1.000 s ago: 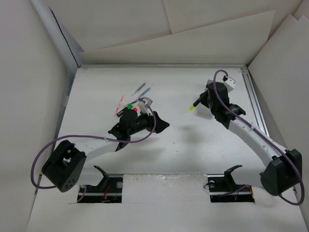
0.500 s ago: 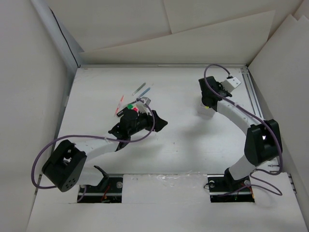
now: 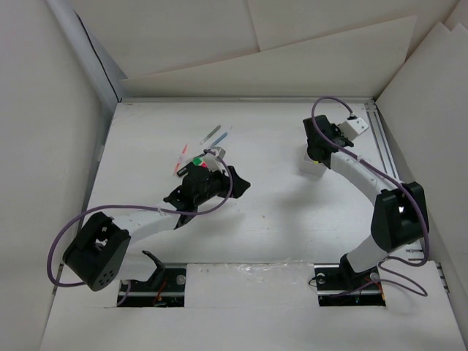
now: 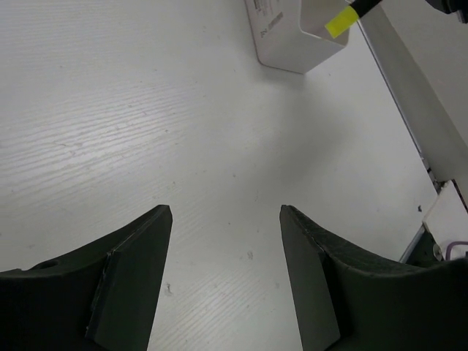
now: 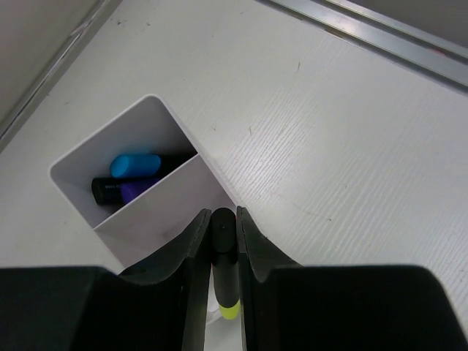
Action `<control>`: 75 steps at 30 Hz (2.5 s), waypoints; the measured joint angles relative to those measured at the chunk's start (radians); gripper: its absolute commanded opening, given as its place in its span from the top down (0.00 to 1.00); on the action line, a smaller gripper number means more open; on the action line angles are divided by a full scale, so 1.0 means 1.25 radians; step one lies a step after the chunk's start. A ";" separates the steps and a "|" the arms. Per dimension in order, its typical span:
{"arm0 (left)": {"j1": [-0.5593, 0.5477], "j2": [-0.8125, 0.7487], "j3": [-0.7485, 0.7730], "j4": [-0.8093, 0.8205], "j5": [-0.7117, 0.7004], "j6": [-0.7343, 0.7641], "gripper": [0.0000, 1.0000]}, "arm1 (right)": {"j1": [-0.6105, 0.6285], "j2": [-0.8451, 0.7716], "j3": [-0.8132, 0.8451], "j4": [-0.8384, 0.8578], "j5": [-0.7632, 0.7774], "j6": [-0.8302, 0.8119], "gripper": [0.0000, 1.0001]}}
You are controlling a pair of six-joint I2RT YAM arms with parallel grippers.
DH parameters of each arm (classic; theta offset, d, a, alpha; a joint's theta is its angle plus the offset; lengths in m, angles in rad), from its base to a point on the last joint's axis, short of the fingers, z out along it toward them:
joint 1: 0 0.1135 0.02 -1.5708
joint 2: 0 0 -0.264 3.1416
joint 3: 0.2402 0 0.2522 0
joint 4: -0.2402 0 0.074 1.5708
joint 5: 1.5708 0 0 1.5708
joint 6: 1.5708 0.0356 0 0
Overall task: Sort the stationery into containers
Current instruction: Place the pen in the storage box, then move the stationery to the center of the board.
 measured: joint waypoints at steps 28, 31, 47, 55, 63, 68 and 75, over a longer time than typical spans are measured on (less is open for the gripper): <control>0.032 -0.093 0.000 -0.173 -0.247 -0.017 0.41 | 0.029 -0.149 -0.058 0.053 -0.197 -0.073 0.53; 0.034 -0.105 0.000 -0.192 -0.265 -0.021 0.41 | 0.062 -0.185 -0.064 0.082 -0.255 -0.109 0.50; 0.079 -0.124 0.034 -0.388 -0.430 -0.089 0.45 | 0.172 -0.367 -0.197 0.193 -0.713 -0.242 1.00; 0.124 0.012 0.123 -0.444 -0.497 -0.091 0.54 | 0.199 -0.430 -0.242 0.215 -0.735 -0.244 0.93; 0.204 0.114 0.153 -0.441 -0.472 -0.045 0.57 | 0.221 -0.436 -0.251 0.222 -0.734 -0.244 0.93; 0.204 0.139 0.172 -0.427 -0.455 -0.014 0.57 | 0.229 -0.436 -0.254 0.232 -0.734 -0.244 0.91; 0.204 0.203 0.205 -0.420 -0.450 0.014 0.58 | 0.240 -0.435 -0.258 0.237 -0.728 -0.244 0.91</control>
